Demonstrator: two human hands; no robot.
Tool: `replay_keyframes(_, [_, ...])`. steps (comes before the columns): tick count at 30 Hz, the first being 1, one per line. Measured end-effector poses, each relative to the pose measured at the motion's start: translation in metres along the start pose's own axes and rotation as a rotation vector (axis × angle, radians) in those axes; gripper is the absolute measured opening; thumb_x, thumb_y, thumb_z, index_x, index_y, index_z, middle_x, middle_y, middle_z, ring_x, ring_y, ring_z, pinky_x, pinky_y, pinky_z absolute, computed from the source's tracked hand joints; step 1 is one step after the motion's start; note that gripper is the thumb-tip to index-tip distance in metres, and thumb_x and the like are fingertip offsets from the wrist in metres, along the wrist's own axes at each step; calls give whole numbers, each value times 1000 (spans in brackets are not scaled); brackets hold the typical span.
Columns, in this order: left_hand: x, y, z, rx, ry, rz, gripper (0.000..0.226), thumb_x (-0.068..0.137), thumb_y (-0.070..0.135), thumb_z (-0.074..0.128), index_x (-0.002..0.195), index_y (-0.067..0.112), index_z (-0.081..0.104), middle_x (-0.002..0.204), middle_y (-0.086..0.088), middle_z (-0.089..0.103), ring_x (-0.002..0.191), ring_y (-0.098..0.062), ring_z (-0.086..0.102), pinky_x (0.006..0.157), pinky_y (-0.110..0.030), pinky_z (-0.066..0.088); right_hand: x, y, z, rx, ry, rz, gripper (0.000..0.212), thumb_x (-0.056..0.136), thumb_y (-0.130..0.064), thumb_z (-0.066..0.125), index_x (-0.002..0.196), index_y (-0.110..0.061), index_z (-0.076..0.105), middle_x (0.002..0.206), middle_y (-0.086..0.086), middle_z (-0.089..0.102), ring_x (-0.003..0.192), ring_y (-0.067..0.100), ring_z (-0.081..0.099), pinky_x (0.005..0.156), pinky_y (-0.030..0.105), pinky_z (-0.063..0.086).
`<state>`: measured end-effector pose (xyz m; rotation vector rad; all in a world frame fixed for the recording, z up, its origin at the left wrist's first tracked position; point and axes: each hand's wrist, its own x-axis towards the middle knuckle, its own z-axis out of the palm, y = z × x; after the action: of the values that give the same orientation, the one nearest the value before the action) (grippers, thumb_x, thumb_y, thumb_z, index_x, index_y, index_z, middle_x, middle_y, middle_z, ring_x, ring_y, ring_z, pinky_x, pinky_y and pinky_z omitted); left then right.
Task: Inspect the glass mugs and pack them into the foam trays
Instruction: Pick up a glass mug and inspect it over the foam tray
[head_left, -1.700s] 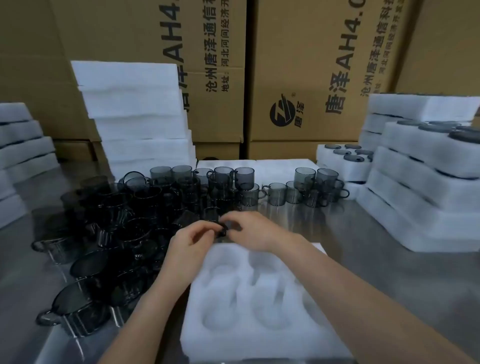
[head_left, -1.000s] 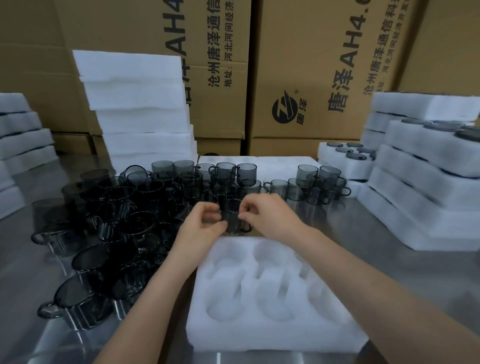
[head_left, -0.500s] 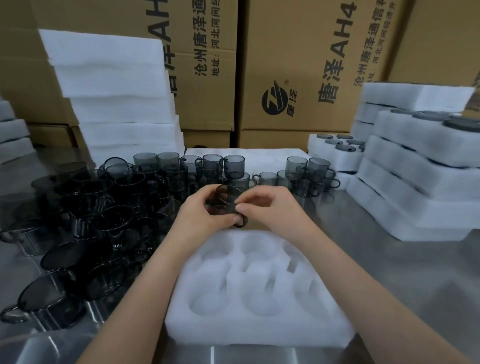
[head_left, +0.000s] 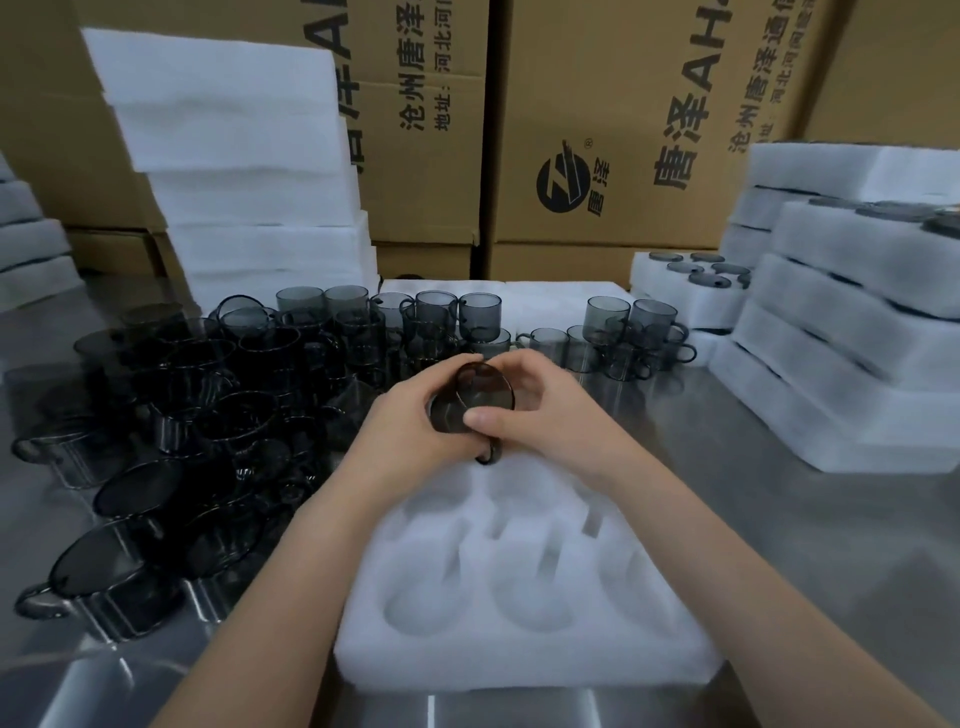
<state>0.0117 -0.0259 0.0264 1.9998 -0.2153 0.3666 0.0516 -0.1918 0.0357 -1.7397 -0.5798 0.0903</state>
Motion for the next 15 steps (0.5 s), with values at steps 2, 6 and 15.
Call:
replay_keyframes(2, [0, 3, 2, 72, 8, 7, 75, 53, 15, 81, 122, 38, 62, 105, 16, 70, 102, -1, 63, 95, -31, 50, 0, 0, 2, 6, 5, 21, 38, 78, -16, 82, 104, -20, 55, 108, 7, 69, 98, 18, 67, 77, 38, 61])
replay_keyframes(6, [-3, 7, -1, 173, 9, 15, 66, 56, 11, 80, 112, 41, 64, 97, 19, 70, 92, -1, 63, 83, -27, 51, -1, -2, 8, -46, 28, 64, 40, 78, -28, 83, 98, -20, 49, 102, 10, 68, 75, 13, 66, 66, 35, 59])
replay_keyframes(15, [-9, 10, -4, 219, -69, 20, 68, 57, 16, 87, 112, 46, 60, 98, 22, 69, 95, 1, 62, 85, -30, 53, -9, -17, 21, 50, 180, 235, 48, 74, -42, 83, 90, -15, 47, 82, 6, 65, 53, 7, 63, 48, 25, 54])
